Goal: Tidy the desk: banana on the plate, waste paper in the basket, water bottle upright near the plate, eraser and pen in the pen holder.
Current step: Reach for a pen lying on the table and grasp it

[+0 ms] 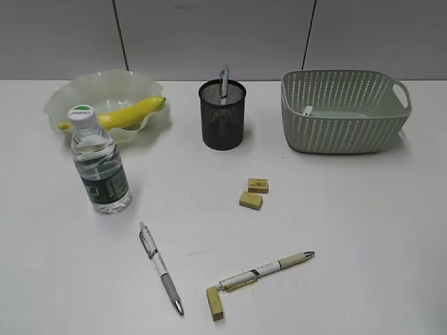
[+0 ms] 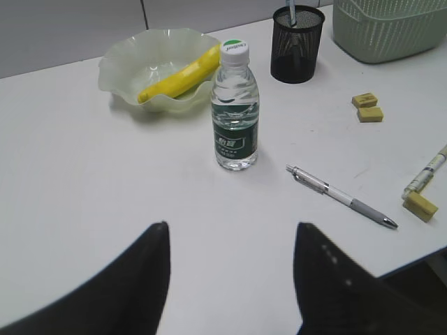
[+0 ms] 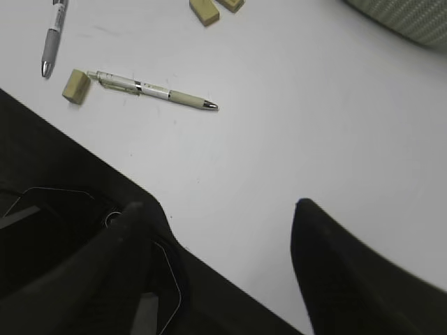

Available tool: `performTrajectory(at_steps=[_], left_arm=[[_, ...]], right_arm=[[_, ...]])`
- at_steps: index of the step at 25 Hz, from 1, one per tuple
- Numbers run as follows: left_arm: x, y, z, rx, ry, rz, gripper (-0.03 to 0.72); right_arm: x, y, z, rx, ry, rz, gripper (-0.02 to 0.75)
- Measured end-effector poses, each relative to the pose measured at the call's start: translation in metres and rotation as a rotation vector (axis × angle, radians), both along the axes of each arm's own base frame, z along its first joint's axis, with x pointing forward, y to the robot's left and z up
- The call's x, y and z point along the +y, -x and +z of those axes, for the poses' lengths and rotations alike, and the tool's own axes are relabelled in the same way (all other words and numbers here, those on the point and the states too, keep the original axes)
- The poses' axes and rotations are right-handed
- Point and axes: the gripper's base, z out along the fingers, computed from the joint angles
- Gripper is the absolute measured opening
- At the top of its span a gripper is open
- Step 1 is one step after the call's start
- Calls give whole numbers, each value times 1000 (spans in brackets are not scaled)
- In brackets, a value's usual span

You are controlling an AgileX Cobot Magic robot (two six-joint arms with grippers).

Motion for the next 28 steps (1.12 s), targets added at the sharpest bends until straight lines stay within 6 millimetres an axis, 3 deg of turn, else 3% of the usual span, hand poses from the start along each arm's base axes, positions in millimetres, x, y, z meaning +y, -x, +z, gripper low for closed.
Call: performTrajectory(at_steps=[7, 13, 21, 28], left_arm=[[0, 0, 0, 0, 0, 0, 419], [0, 0, 0, 0, 0, 0, 419], [-6, -12, 1, 72, -29, -3, 418], [-31, -49, 17, 267, -25, -48, 418]], right_arm=[[-35, 61, -34, -120, -83, -13, 509], [-54, 94, -53, -262, -171, -15, 509], [-66, 114, -53, -390, -248, -17, 509], [-67, 114, -53, -389, -250, -25, 509]])
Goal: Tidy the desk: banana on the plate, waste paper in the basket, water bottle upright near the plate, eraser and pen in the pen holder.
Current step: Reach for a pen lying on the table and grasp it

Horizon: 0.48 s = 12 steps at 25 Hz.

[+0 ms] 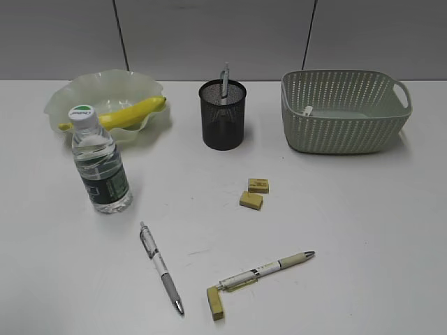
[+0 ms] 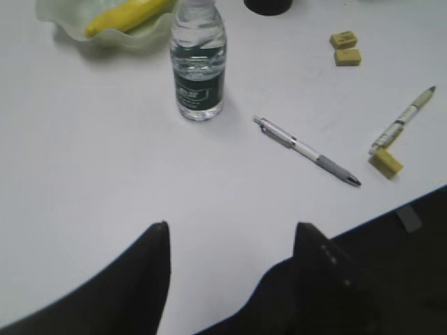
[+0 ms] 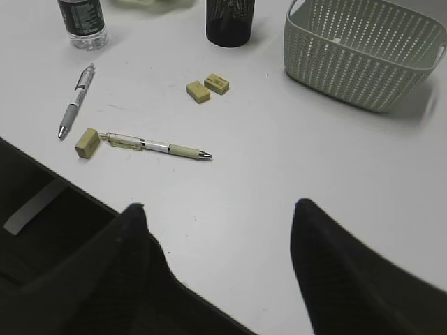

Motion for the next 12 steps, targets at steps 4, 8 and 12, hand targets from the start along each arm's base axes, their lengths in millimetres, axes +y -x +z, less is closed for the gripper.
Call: performTrajectory(at_steps=[4, 8, 12], left_arm=[[-24, -31, 6, 130, 70, -26, 417], [-51, -66, 0, 353, 153, -6, 417], [-73, -101, -23, 602, 202, 105, 417]], right_arm=[[0, 0, 0, 1, -1, -1, 509], [0, 0, 0, 0, -2, -3, 509], [0, 0, 0, -1, 0, -5, 509]])
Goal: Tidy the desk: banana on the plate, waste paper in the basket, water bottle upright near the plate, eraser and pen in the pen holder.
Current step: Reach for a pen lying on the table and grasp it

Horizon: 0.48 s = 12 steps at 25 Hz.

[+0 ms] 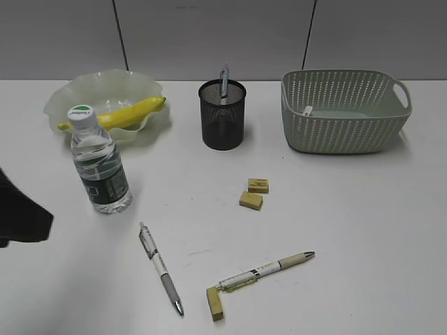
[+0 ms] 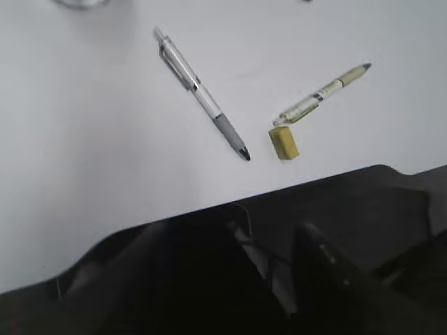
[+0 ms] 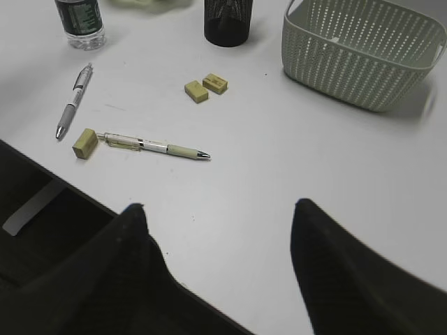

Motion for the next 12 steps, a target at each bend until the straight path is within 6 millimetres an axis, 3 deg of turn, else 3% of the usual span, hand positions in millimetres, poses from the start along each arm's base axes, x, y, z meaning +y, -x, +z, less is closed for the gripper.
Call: performTrajectory(at_steps=[5, 12], left_arm=[[-21, -28, -28, 233, 41, 87, 417], [-37, -53, -58, 424, 82, 271, 417]], right_arm=[[0, 0, 0, 0, 0, 0, 509], [0, 0, 0, 0, 0, -1, 509]])
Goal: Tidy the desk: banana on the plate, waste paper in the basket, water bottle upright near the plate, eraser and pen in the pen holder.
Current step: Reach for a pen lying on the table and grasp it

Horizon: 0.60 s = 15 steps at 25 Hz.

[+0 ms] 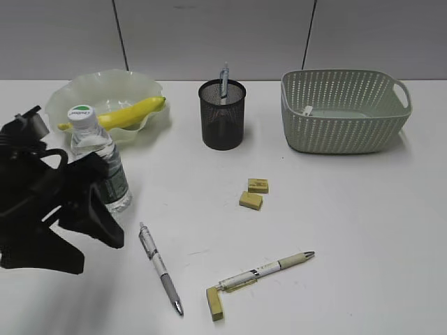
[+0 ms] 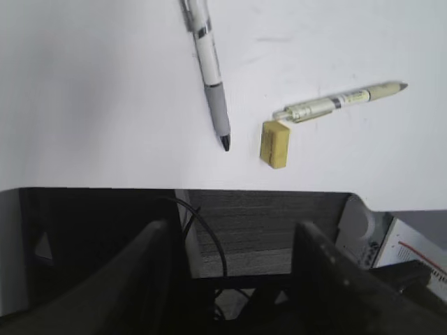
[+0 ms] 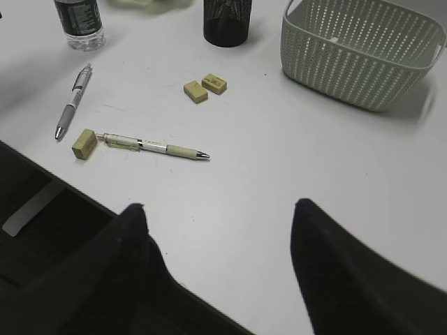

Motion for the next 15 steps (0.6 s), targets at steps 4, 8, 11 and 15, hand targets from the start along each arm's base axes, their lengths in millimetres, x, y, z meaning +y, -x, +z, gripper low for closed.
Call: performTrajectory(at_steps=[4, 8, 11, 15], left_arm=[[-7, -13, -11, 38, -11, 93, 417], [-27, -18, -20, 10, -25, 129, 417], [-41, -22, -31, 3, -68, 143, 417], [-57, -29, -46, 19, -111, 171, 417]], right_arm=[[0, 0, 0, 0, 0, 0, 509], [0, 0, 0, 0, 0, 0, 509], [0, 0, 0, 0, 0, 0, 509], [0, 0, 0, -1, 0, -1, 509]])
